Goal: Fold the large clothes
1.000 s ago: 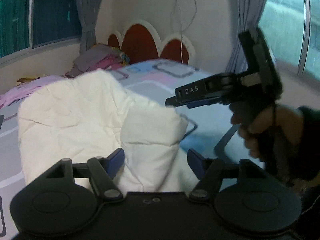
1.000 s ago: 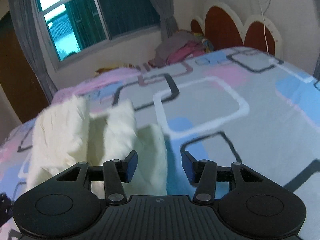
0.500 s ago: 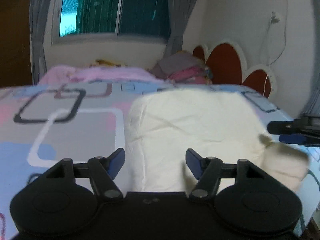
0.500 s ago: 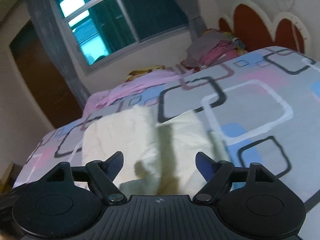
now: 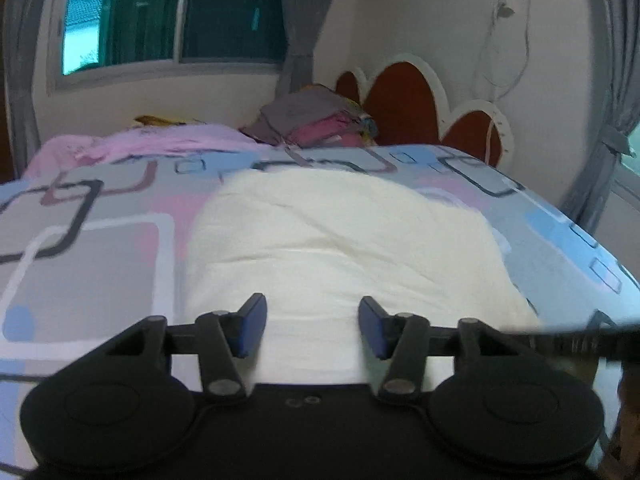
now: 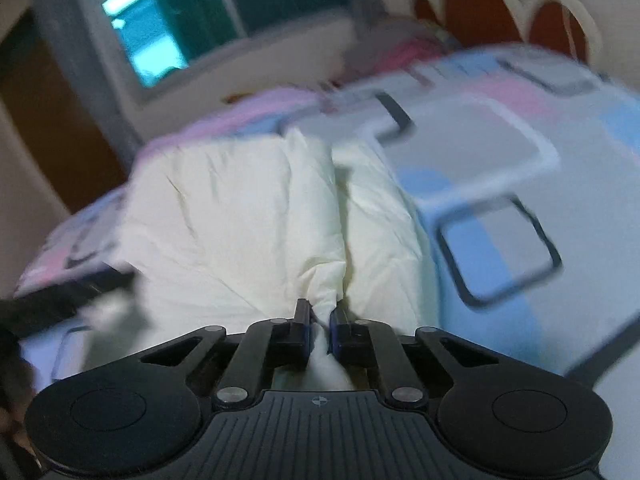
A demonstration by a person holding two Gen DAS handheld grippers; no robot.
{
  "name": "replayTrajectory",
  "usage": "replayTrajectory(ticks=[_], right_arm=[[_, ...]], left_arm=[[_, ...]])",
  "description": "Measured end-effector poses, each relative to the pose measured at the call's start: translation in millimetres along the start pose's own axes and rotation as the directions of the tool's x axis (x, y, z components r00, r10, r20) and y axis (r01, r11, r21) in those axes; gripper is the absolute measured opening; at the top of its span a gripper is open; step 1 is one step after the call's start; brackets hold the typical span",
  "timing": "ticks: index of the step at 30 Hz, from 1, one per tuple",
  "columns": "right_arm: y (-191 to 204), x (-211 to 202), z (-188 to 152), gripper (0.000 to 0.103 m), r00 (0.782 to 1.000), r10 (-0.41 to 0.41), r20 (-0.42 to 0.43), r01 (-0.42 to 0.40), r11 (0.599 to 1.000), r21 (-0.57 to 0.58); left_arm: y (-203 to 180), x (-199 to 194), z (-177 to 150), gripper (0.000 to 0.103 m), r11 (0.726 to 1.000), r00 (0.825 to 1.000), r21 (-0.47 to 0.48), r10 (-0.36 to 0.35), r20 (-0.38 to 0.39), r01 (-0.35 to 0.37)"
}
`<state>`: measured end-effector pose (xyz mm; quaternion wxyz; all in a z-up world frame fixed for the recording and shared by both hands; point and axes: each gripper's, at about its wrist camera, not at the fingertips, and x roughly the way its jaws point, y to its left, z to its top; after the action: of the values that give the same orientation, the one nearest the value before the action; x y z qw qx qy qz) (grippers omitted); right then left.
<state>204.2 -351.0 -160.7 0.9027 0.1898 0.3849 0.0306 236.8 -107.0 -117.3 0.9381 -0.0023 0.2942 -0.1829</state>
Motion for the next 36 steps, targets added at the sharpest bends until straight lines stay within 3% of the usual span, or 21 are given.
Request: replayTrajectory(ticks=[7,10,14,21,28,36], right_arm=[[-13.9,11.0,-4.1,0.008,0.999,-0.05,0.006,0.05,0.999,-0.016],[-10.3,-11.3,8.4,0.009,0.996,-0.058,0.075,0.058,0.998,0.005],[7.4,-28.2,30.3,0.009,0.984,-0.038,0.172,0.049,0.997,-0.057],[27.7,16.5,55.0,0.009,0.986,-0.04,0.165,0.06,0.991,-0.121],[15.9,76.0,23.8,0.008,0.979,-0.145,0.142,0.178,0.951,-0.253],[-9.6,92.2,3.0,0.008,0.978,-0.152,0.144,0.175,0.971,-0.162]], left_arm=[[-6.4,36.8,-6.8,0.056,0.998,0.998,0.028,0.056,-0.037,-0.055],[-3.8,33.9,-6.7,0.055,0.999,0.997,0.002,0.055,-0.045,-0.055],[-3.3,32.4,-3.6,0.054,0.999,0.997,0.006,0.052,-0.05,-0.052],[-3.3,35.4,-2.4,0.054,0.999,0.997,-0.007,0.052,-0.058,-0.052],[-7.2,46.0,-5.4,0.056,0.998,0.997,-0.01,0.054,-0.056,-0.054],[-10.6,63.3,-12.2,0.059,0.998,0.996,-0.018,0.059,-0.068,-0.06]])
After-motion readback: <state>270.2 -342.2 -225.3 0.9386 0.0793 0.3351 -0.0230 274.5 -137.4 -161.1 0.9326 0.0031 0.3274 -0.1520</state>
